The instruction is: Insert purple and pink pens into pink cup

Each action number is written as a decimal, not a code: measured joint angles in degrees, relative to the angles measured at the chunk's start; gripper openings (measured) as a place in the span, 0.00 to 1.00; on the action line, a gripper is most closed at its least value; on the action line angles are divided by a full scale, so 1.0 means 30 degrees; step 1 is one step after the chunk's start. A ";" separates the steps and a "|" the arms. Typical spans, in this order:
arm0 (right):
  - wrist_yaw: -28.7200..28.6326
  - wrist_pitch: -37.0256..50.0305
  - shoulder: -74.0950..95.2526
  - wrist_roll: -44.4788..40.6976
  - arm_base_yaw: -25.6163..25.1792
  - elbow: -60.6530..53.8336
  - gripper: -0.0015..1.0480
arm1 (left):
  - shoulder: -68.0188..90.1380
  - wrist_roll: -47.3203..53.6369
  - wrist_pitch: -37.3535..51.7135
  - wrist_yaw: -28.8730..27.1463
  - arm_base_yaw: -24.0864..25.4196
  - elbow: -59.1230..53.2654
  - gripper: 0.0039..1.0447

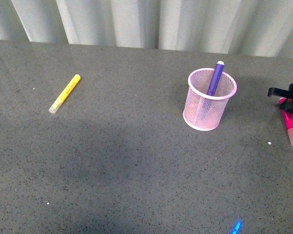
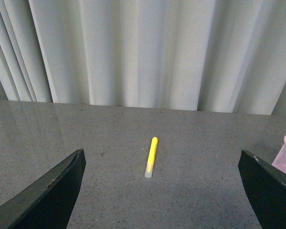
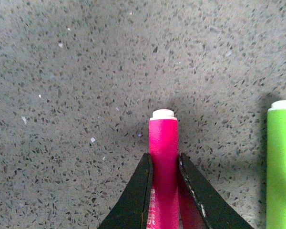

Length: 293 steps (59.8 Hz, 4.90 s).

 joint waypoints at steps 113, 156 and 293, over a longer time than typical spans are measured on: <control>-0.7155 1.9737 -0.0605 -0.2266 0.6375 -0.4568 0.10 | 0.0000 0.0000 0.0000 0.0000 0.0000 0.0000 0.94; -0.6951 2.0072 -0.2135 -0.1931 0.5515 -0.5027 0.93 | 0.0000 0.0000 0.0000 0.0000 0.0000 0.0000 0.94; 0.0962 -0.0663 -3.7390 -0.2667 0.2222 -2.0145 0.03 | -0.0007 0.0000 0.0000 0.0000 0.0000 0.0000 0.94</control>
